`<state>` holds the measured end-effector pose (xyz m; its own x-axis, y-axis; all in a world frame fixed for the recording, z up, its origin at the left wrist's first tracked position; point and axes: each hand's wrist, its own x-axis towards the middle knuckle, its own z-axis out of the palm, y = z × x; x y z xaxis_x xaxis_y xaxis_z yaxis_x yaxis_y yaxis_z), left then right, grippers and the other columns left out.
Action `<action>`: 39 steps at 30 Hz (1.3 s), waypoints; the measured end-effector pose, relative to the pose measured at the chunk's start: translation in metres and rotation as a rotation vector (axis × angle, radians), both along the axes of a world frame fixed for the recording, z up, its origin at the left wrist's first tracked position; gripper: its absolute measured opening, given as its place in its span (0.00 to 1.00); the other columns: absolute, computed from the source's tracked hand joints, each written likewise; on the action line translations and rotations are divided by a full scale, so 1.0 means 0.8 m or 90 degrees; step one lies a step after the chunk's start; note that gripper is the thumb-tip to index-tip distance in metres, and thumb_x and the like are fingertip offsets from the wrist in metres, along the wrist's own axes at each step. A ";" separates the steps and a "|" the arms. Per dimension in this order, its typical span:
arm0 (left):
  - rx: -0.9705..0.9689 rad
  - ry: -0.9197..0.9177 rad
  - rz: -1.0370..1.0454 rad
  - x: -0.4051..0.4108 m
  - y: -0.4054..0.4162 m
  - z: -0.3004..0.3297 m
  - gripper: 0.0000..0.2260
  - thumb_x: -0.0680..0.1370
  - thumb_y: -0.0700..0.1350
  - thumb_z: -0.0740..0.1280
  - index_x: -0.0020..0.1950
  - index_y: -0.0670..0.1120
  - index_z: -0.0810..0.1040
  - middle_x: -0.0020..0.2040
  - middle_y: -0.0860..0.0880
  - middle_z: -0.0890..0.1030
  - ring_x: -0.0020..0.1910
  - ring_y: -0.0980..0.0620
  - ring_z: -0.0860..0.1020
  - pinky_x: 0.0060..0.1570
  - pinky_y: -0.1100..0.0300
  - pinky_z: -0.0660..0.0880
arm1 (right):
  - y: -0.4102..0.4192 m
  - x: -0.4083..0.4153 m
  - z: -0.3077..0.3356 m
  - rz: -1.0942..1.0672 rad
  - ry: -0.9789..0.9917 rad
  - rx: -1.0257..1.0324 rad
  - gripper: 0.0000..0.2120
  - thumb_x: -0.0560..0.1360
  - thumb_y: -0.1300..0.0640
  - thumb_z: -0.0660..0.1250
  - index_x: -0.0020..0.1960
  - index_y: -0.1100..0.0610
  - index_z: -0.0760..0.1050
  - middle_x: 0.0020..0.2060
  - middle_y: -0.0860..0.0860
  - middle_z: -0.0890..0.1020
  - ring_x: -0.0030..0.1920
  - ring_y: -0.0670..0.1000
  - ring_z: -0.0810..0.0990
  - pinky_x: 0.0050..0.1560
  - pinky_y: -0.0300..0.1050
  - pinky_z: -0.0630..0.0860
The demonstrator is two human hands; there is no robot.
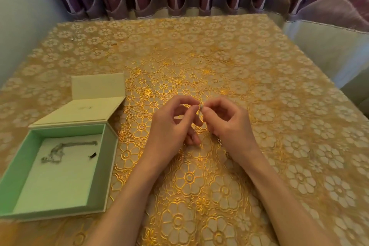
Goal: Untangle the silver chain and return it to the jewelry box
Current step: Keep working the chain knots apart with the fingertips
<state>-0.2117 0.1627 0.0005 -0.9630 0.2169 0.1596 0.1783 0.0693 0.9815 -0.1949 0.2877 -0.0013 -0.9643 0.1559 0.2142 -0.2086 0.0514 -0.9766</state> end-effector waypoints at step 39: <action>-0.204 0.328 0.071 -0.005 -0.007 -0.009 0.04 0.72 0.43 0.66 0.43 0.45 0.79 0.45 0.51 0.74 0.45 0.58 0.73 0.37 0.65 0.71 | 0.011 -0.001 -0.002 0.087 -0.048 -0.026 0.03 0.68 0.61 0.63 0.36 0.55 0.74 0.24 0.45 0.73 0.22 0.41 0.67 0.24 0.33 0.64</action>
